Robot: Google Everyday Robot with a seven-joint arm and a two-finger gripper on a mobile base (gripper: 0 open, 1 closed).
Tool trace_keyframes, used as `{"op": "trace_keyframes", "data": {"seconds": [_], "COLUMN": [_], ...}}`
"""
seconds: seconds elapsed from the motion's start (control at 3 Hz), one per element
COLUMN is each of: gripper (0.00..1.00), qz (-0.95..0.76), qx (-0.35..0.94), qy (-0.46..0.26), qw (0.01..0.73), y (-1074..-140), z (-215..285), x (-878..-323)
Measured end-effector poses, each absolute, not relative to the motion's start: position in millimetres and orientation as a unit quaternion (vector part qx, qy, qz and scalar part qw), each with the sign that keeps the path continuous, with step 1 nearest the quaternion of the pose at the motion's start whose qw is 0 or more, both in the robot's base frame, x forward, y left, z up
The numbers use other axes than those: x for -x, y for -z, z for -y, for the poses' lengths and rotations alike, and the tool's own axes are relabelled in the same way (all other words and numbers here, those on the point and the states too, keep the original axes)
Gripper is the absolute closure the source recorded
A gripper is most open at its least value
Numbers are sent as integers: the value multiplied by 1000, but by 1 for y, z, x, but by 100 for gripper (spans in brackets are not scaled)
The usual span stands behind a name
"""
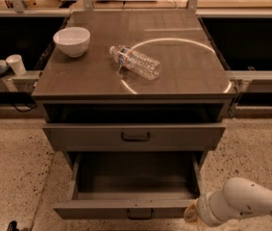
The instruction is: Close middle drawer
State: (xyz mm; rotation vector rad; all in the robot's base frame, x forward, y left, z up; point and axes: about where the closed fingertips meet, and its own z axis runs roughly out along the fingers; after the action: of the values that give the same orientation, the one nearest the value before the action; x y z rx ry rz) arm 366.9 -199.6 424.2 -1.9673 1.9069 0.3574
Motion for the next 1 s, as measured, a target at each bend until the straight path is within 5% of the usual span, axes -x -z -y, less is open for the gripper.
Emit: {"op": "trace_keyframes", "data": {"seconds": [1.0], "gripper": [35], "qz": [-669], "qx": [702], "qy": [-60], "qw": [236], "y": [-416], "z": [185], "x": [-376]}}
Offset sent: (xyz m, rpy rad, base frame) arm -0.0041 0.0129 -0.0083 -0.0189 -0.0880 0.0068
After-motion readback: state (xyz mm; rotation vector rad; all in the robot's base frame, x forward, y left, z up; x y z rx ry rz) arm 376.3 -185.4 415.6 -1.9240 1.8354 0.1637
